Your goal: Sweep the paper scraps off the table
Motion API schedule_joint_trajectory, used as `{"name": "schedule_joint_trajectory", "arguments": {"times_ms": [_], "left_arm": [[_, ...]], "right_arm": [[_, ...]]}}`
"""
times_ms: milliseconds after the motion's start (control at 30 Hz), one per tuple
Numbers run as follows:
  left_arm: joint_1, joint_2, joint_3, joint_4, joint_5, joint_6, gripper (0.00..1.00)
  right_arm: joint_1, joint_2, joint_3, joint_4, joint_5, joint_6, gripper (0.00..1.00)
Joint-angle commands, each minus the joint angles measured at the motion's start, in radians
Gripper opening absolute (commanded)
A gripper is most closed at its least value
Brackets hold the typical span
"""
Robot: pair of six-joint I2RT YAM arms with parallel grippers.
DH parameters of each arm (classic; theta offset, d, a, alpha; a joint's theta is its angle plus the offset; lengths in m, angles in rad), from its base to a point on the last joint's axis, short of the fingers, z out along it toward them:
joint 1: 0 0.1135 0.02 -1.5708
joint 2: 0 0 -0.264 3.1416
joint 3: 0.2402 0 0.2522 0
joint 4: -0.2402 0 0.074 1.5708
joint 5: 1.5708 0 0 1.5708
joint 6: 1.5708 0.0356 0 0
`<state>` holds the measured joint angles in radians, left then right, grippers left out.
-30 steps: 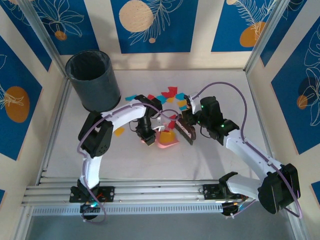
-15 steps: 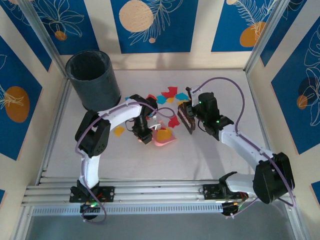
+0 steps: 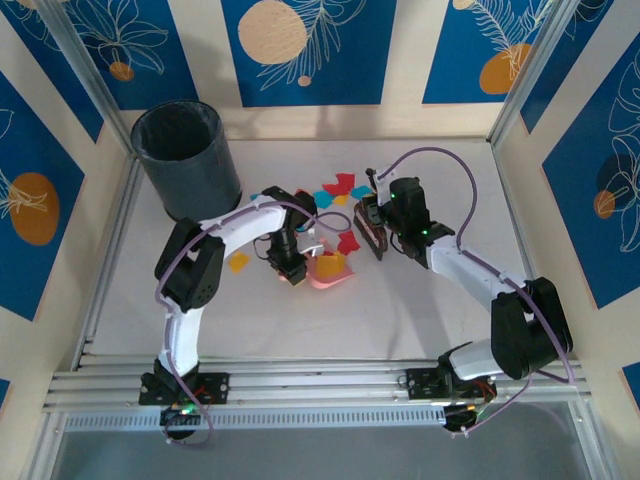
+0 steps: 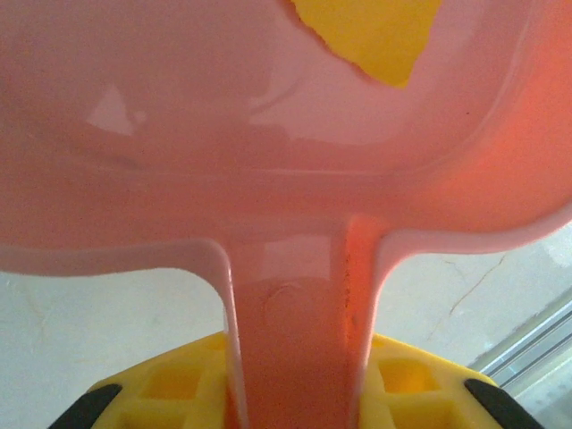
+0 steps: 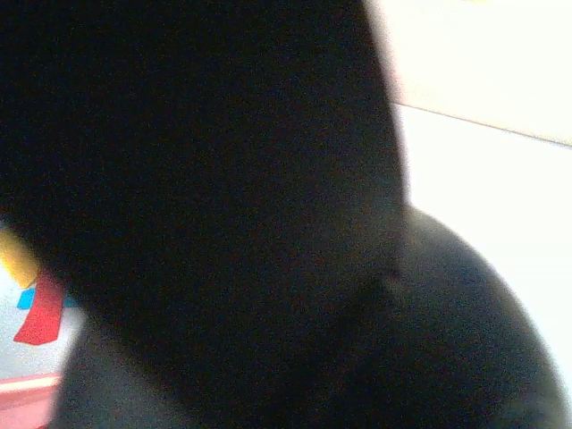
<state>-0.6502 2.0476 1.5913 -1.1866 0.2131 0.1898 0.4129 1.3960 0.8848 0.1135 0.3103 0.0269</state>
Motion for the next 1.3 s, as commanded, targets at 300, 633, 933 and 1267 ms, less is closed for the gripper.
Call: {"name": "schedule_joint_trajectory", "arguments": {"times_ms": [300, 633, 933, 1267], "left_arm": [[0.01, 0.079, 0.077, -0.033, 0.04, 0.008, 0.0], [0.01, 0.088, 0.084, -0.027, 0.066, 0.022, 0.0], [0.008, 0.097, 0.091, -0.022, 0.089, 0.028, 0.0], [0.008, 0.098, 0.095, -0.013, 0.093, 0.027, 0.0]], "right_arm": [[0.052, -0.018, -0.001, -0.092, -0.042, 0.032, 0.0], [0.059, -0.028, 0.003, -0.096, -0.099, 0.071, 0.0], [0.058, -0.036, 0.013, -0.104, -0.19, 0.123, 0.0], [0.064, -0.058, 0.013, -0.107, -0.201, 0.143, 0.0]]}}
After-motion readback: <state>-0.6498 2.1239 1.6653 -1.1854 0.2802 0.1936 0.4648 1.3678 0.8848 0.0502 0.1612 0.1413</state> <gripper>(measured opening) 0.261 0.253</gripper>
